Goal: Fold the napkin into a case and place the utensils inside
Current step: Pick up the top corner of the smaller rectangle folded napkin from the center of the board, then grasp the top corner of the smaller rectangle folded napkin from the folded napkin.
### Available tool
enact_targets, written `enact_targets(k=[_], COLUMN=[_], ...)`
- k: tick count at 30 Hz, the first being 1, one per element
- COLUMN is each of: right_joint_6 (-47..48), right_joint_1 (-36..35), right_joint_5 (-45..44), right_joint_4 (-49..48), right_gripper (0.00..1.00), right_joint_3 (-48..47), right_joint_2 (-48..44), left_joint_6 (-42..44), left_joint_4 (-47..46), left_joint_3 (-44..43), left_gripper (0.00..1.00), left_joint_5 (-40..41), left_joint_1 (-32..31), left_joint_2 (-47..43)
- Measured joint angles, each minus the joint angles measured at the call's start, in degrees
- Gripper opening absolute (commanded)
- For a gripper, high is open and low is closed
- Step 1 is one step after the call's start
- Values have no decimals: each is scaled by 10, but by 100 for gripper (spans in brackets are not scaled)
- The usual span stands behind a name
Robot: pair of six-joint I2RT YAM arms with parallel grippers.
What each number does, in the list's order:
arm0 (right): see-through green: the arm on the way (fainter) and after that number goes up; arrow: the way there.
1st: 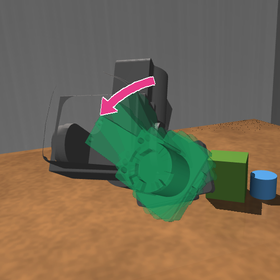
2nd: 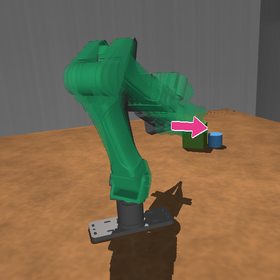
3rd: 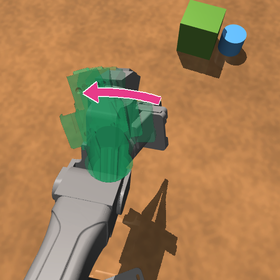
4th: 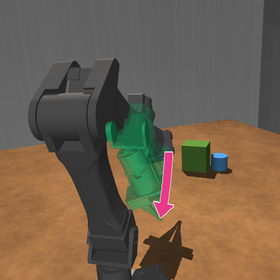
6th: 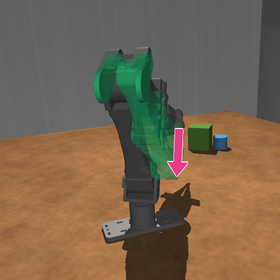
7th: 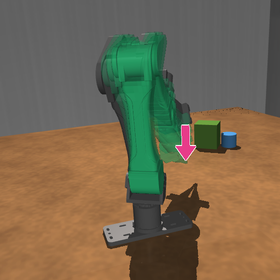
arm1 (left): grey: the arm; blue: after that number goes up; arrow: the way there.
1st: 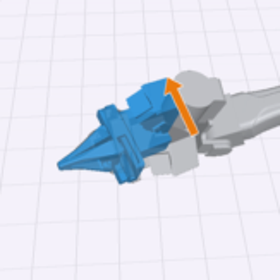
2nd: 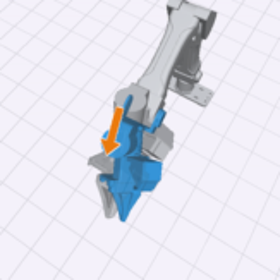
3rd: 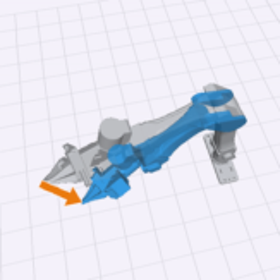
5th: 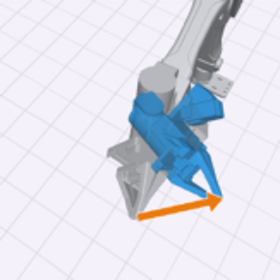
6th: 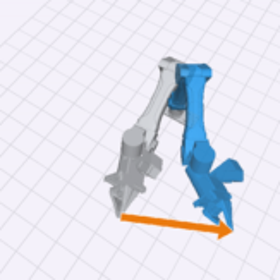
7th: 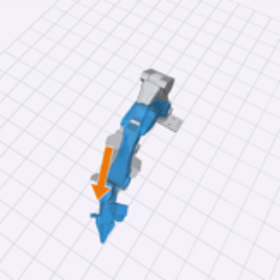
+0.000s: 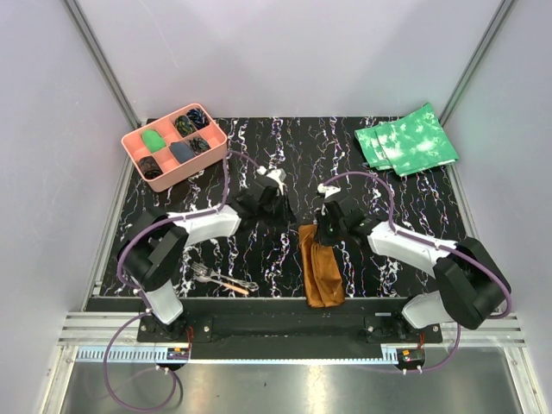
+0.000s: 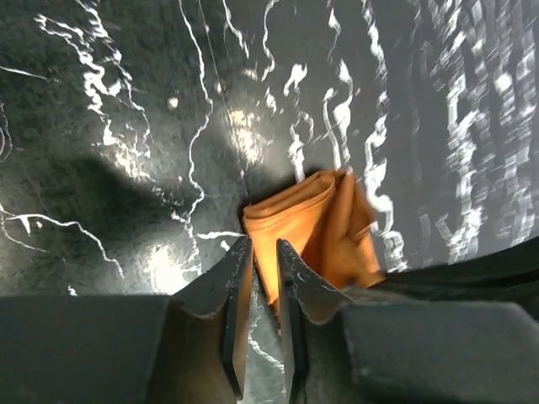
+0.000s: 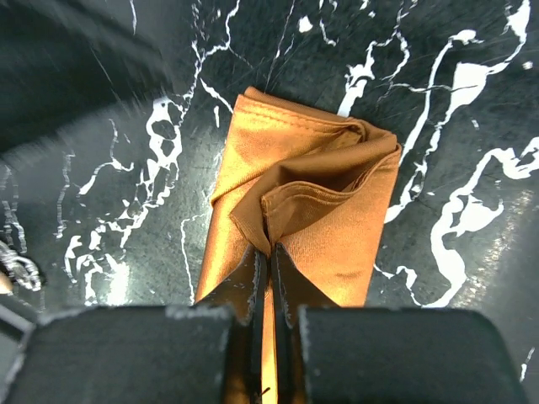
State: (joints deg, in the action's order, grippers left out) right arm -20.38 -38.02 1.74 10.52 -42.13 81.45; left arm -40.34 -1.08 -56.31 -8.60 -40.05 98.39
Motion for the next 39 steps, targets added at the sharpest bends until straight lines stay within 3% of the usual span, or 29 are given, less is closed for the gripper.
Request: enact_targets(k=[8, 16, 25, 39], right_joint_6=[0, -3, -10, -22], right_joint_1=[25, 33, 33, 34], right_joint_5=[31, 54, 69, 76], right_joint_4=[13, 14, 14, 14], right_gripper=[0, 0, 0, 0], right_joint_3=[0, 0, 0, 0], right_joint_2=[-17, -17, -12, 4], left_joint_6=[70, 99, 110, 114], left_joint_4=[15, 56, 92, 98], left_joint_3=[6, -34, -74, -90], left_gripper=[37, 40, 37, 10], left_joint_5=[53, 145, 242, 275], left_joint_1=[-65, -128, -157, -166], left_joint_2=[2, 46, 78, 94])
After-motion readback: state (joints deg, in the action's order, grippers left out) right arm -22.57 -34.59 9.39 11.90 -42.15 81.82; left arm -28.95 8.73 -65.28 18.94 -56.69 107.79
